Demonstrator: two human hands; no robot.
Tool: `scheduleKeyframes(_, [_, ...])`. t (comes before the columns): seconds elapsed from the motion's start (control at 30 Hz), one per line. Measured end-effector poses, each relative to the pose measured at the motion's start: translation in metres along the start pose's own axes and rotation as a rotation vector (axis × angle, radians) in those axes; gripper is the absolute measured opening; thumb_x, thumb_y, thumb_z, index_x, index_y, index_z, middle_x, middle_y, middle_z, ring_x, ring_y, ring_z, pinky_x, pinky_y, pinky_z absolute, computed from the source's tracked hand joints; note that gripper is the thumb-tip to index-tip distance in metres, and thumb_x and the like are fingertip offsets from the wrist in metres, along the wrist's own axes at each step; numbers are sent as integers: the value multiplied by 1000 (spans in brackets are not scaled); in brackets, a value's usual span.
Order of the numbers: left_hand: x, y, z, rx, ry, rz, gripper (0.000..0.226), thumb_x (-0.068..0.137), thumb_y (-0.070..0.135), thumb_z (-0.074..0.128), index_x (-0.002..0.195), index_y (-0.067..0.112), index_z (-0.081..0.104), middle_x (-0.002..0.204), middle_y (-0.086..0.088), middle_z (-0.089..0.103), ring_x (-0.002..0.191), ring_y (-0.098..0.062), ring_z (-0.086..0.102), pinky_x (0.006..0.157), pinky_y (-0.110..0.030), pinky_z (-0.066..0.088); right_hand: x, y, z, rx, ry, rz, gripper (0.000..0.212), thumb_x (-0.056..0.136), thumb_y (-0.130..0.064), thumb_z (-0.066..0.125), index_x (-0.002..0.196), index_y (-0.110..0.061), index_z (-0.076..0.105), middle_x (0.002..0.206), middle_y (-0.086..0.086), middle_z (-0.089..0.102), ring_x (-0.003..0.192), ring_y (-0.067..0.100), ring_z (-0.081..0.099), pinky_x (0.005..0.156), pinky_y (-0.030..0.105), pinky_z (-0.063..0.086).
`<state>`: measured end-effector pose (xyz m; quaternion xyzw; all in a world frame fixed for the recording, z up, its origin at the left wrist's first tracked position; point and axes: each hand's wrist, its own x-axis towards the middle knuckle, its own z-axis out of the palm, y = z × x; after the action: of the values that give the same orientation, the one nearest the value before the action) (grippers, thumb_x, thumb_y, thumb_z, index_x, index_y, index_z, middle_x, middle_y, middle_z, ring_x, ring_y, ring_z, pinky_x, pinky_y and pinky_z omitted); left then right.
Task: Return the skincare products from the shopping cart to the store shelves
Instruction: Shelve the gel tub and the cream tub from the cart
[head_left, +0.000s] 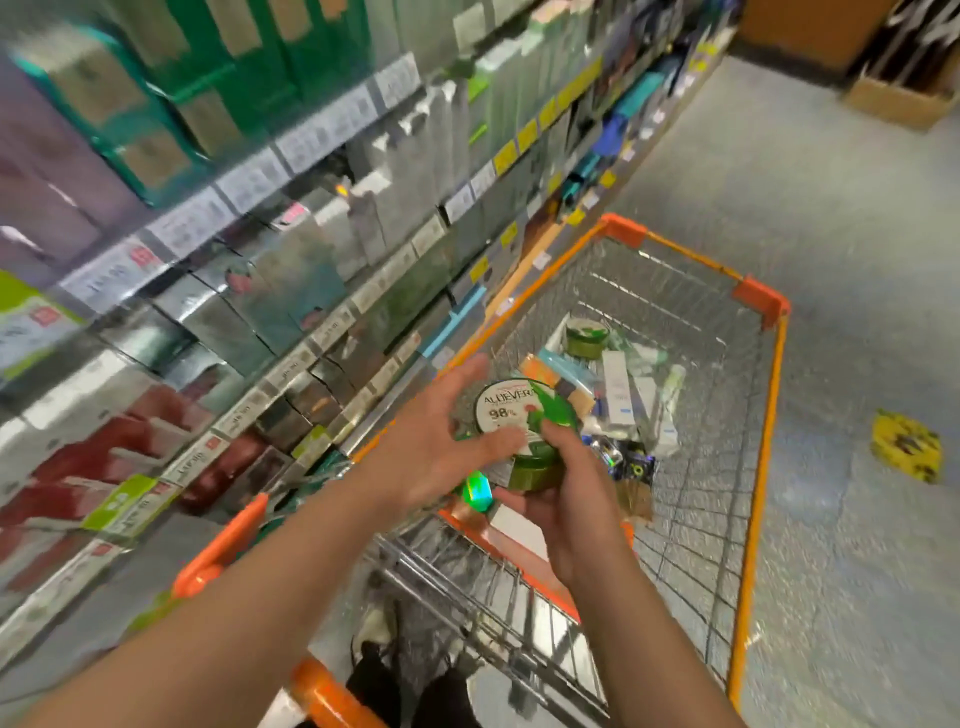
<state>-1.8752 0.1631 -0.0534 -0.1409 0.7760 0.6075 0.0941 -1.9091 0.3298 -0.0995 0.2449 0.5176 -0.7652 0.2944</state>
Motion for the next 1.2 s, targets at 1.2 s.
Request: scheduleKeyframes(1.2, [-515,-18,-311,-135,1152,551,115,52,29,95,152,35,39,137,13,62,126,-13,63,100,-29,54,-359,196,417,-670,-1298,-280,60,89,-66,52,136,-31,63,133,3,70,126,25,65,112,61,43])
